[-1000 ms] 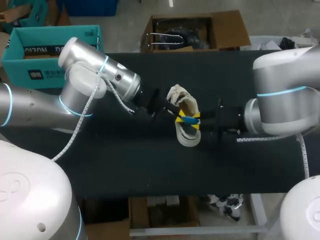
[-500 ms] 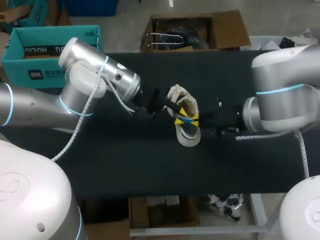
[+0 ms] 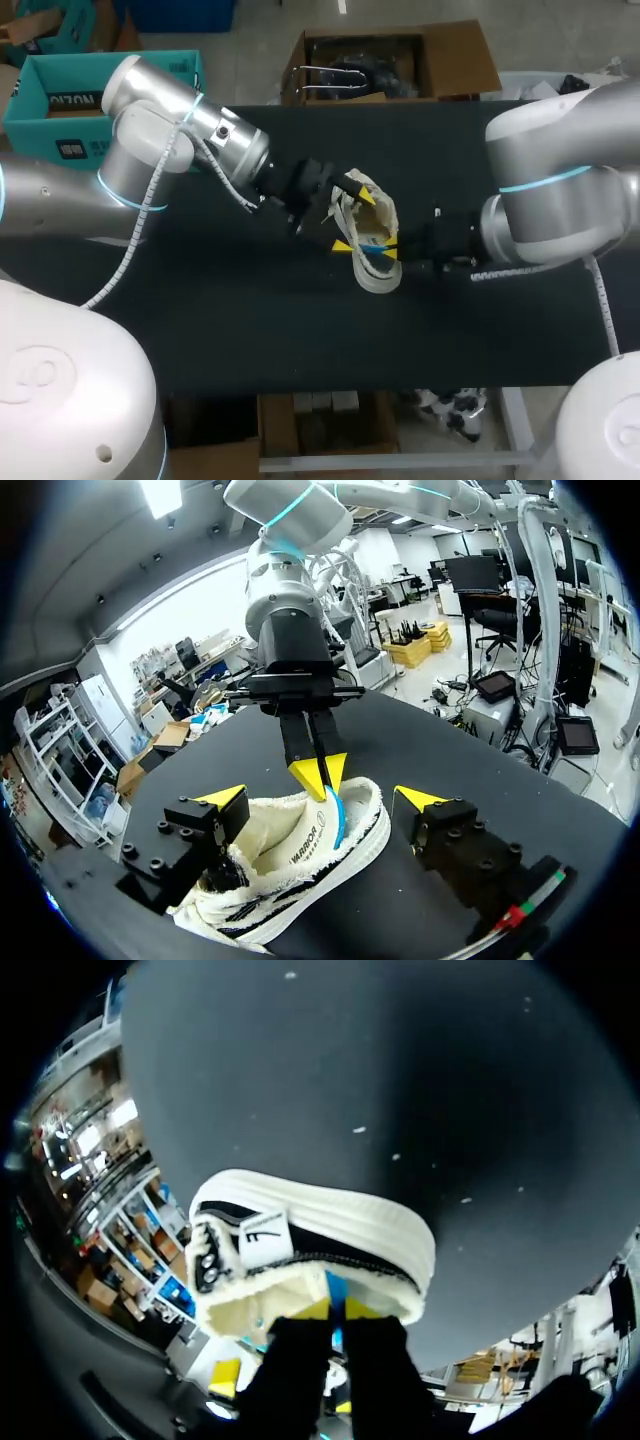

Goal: Open the shoe tongue, take the insole out of the shoe, put the insole back into the shoe, and pack the shoe into the shoebox

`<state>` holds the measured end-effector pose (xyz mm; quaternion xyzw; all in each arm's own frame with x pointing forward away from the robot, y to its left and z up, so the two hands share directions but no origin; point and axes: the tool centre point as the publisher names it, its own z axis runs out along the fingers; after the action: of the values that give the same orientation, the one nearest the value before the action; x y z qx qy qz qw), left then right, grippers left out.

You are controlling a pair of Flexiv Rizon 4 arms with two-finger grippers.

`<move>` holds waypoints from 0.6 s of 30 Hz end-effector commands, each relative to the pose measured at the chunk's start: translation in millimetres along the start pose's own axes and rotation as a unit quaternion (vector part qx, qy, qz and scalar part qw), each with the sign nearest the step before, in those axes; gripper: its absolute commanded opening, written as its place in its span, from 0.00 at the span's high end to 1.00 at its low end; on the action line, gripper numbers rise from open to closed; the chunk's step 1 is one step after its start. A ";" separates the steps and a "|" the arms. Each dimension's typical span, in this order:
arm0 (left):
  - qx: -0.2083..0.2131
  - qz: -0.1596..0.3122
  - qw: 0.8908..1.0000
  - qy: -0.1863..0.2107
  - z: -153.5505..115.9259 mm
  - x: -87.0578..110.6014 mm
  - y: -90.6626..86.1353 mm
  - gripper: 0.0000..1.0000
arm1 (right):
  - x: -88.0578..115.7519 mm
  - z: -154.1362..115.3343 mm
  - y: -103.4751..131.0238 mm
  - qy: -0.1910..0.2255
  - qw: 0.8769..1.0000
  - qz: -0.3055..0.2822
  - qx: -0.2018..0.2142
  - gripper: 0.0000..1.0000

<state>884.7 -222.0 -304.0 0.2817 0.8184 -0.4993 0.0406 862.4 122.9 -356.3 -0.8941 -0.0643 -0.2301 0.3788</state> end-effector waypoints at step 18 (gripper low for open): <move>0.017 -0.157 0.985 -0.065 -76.4 19.9 -10.9 0.00 | -21.2 20.9 0.0 -0.049 0.998 0.001 -0.046 0.86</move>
<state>887.4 -161.8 -267.2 0.1310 0.8387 -0.5286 -0.0064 850.1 132.3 -381.7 -0.9103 -0.0723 -0.1998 0.3552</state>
